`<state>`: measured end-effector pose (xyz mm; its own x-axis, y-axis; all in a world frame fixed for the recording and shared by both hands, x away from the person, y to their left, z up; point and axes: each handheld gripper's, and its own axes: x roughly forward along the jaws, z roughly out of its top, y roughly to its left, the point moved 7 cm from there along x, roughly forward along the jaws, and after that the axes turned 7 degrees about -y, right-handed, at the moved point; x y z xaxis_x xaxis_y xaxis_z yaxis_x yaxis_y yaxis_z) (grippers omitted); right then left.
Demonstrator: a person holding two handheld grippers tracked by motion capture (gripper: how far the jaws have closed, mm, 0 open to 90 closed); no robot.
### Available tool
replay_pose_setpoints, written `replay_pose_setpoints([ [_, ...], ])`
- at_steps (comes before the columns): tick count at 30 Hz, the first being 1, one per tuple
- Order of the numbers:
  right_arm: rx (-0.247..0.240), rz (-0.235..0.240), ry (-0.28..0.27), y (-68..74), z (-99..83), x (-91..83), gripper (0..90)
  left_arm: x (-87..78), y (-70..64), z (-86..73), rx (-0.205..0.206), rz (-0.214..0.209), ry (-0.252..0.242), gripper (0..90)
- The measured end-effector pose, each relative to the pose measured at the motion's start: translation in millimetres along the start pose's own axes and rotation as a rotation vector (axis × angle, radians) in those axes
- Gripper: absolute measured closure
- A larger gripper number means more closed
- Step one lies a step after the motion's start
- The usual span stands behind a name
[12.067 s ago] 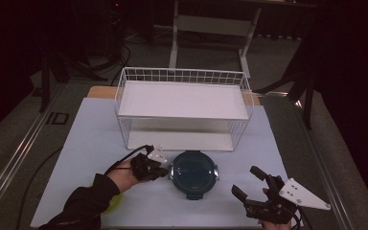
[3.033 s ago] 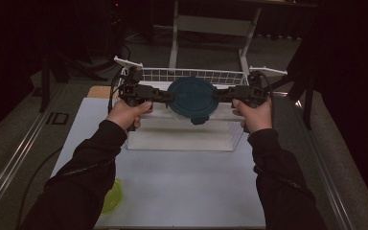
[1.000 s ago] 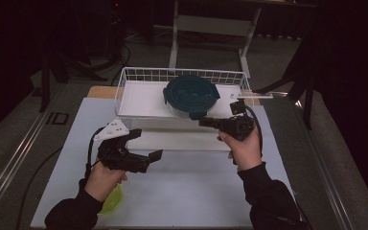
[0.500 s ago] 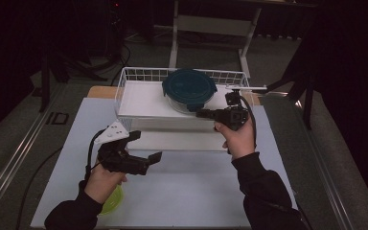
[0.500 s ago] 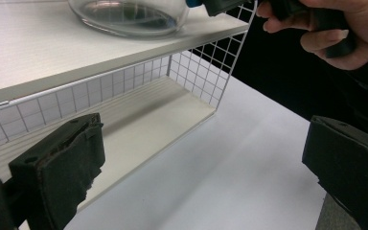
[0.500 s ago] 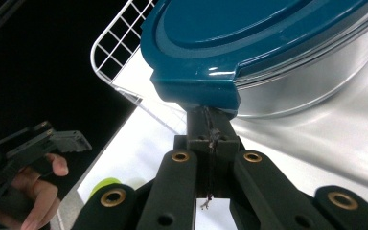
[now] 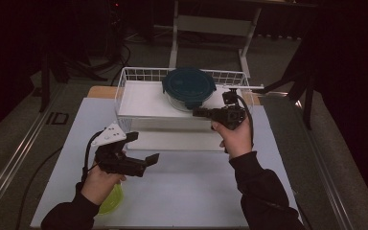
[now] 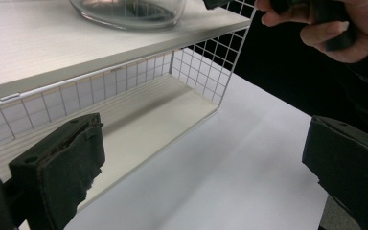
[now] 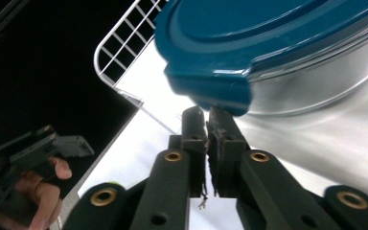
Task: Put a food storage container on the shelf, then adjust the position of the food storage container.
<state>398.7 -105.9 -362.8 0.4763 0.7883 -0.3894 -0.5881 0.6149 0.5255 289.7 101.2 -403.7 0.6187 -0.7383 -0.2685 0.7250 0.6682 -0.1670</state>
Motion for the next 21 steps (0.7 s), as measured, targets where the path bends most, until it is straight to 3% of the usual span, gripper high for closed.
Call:
replay_pose_setpoints([
  [4, -0.041, 0.047, -0.013, 10.7, -15.8, -10.6, 60.7, -7.1, -0.3, -1.8, 0.031, -0.021, -0.001, 0.5],
  [8, -0.083, 0.08, -0.045, 14.9, -30.8, -22.3, 39.4, -17.6, 1.0, -2.9, 0.006, -0.059, -0.031, 0.5],
  [10, -0.094, 0.103, -0.079, 15.8, -36.8, -28.6, 29.4, -23.2, 3.1, -4.1, 0.0, -0.057, -0.053, 0.5],
  [11, -0.11, 0.133, -0.082, 16.7, -41.4, -32.7, 25.0, -26.2, 3.6, -5.1, 0.002, -0.063, -0.059, 0.5],
  [13, -0.125, 0.169, -0.106, 18.5, -48.8, -39.8, 20.8, -31.9, 3.9, -8.3, -0.007, -0.084, -0.053, 0.5],
  [14, -0.145, 0.175, -0.114, 18.8, -53.3, -43.7, 19.7, -34.7, 5.0, -10.9, -0.008, -0.074, -0.036, 0.5],
  [17, -0.189, 0.167, -0.145, 17.3, -63.6, -54.9, 19.1, -42.9, 8.6, -20.6, 0.013, -0.039, 0.025, 0.5],
  [21, -0.186, 0.161, -0.158, 14.0, -76.5, -67.3, 19.1, -55.3, 14.5, -30.4, 0.011, -0.017, 0.043, 0.7],
])
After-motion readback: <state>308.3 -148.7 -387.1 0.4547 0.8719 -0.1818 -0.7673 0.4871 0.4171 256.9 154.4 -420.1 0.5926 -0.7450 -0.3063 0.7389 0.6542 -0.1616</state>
